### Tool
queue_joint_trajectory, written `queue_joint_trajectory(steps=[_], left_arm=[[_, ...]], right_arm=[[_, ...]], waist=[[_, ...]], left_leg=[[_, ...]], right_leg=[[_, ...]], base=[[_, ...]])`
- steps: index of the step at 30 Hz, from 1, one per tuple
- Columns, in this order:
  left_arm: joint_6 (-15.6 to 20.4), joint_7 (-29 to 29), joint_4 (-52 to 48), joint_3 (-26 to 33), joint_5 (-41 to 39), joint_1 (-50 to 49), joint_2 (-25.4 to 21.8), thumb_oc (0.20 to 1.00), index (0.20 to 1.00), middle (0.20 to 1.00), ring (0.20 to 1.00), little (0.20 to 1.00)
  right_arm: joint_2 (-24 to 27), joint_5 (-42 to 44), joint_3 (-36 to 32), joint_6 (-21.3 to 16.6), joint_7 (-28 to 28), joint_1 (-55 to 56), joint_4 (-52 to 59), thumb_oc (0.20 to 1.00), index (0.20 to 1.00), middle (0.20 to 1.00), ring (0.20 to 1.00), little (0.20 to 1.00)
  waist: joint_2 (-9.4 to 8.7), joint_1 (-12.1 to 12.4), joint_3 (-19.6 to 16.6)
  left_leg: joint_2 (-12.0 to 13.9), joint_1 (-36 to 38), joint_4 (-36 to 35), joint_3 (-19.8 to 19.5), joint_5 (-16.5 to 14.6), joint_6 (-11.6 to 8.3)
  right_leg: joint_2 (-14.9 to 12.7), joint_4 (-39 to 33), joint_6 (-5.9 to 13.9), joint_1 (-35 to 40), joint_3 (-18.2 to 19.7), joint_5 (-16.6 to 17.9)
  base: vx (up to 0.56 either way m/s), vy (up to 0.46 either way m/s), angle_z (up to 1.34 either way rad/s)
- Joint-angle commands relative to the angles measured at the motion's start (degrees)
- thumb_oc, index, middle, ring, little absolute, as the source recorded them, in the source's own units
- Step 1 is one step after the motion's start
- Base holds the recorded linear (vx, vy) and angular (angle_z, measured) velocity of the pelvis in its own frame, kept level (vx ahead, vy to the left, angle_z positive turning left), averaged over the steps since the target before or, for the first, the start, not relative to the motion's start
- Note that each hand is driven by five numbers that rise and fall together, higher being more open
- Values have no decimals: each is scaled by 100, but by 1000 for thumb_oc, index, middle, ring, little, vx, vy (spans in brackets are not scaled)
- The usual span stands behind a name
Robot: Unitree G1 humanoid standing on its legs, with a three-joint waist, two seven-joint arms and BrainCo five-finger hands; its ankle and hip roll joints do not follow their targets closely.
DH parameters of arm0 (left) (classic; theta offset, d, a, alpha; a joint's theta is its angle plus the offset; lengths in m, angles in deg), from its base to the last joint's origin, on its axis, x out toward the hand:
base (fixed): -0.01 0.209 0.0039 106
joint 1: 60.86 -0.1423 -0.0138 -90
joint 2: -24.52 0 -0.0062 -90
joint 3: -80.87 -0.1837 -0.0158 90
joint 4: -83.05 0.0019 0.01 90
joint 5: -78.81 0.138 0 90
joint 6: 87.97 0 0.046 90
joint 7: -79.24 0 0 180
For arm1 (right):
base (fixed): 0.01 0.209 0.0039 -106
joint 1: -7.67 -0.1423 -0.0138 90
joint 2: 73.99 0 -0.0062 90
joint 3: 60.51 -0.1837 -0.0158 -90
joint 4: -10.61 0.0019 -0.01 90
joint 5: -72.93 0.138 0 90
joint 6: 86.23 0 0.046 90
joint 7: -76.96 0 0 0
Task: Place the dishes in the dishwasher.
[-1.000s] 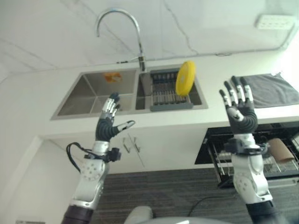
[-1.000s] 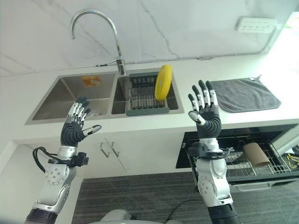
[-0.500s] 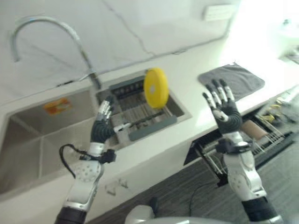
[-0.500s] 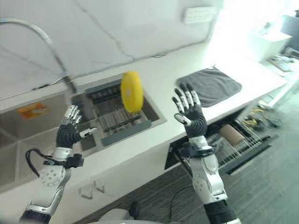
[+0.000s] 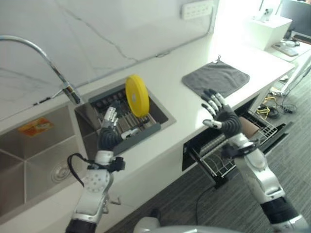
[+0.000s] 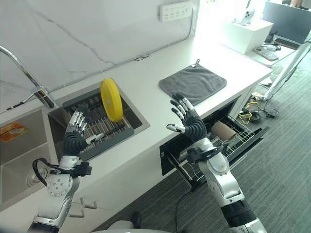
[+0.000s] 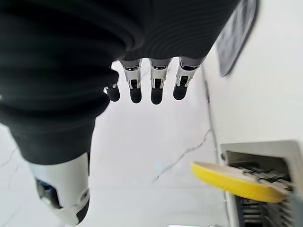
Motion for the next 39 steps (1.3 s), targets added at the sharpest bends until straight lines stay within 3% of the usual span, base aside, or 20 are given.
queue_joint_trajectory(steps=[1,8,12,16,20,26,28,34,39], left_arm=[[173,210,-52,-10,59,340,-456,1000,1000,1000,1000,1000],[151,529,-10,-70,20,406,-590,1000,1000,1000,1000,1000],[143,674,65,-171,-54,572,-679,1000,1000,1000,1000,1000],[97,804,112,-223,-176,647,-801,1000,1000,1000,1000,1000],[186,976,193,-177,-286,538,-882,1000,1000,1000,1000,1000],[183,1034,217,-260,-286,570,-898,1000,1000,1000,1000,1000],[276,1145,187,-286,-236,551,-1002,1000,1000,1000,1000,1000],[267,1374,80,-281,-427,576,-1163,1000,1000,1000,1000,1000],[328,1545,75,-301,-529,618,-1221,1000,1000,1000,1000,1000]], right_arm=[[-416,973,65,406,-26,-505,-325,1000,1000,1000,1000,1000],[-630,1180,33,720,-352,-1314,-997,1000,1000,1000,1000,1000],[-646,1272,36,660,-693,-1845,-1472,1000,1000,1000,1000,1000],[-562,1324,-157,308,-1080,-2363,-1836,1000,1000,1000,1000,1000],[-467,1185,-502,-98,-1490,-2318,-1398,1000,1000,1000,1000,1000],[-390,1117,-524,65,-1581,-2361,-1547,1000,1000,1000,1000,1000],[-37,1230,-624,170,-1564,-2513,-1993,1000,1000,1000,1000,1000],[373,1659,-836,324,-1272,-2870,-2769,1000,1000,1000,1000,1000],[401,1701,-780,422,-1171,-2916,-3179,1000,1000,1000,1000,1000]], waist=[[-248,357,-303],[-262,663,-319],[-253,795,-346],[-238,928,-358],[-237,931,-366],[-219,900,-383],[-216,890,-383],[-215,974,-350],[-219,1015,-344]], left_leg=[[81,-241,273,-438,-449,-302],[-27,-115,123,-735,-444,-251],[-62,-82,47,-807,-429,-224],[-113,-74,-9,-889,-427,-194],[-167,-30,-29,-889,-469,-122],[-158,28,-29,-846,-506,-116],[-147,66,-29,-854,-515,-131],[-179,82,-19,-972,-527,-136],[-200,111,-29,-1032,-534,-133]], right_leg=[[6,340,-128,-94,-426,-404],[-4,259,-118,-29,-537,-334],[-24,199,-104,22,-616,-291],[-66,141,-74,89,-713,-249],[-107,114,-38,114,-691,-219],[-107,89,-34,144,-642,-215],[-93,75,-34,164,-614,-213],[-103,92,-29,182,-621,-243],[-113,67,-15,220,-640,-235]], base=[[110,15,44],[66,26,25],[31,56,11],[21,80,24],[6,10,6],[25,-20,-2],[100,-22,-2],[55,-10,0],[57,4,3]])
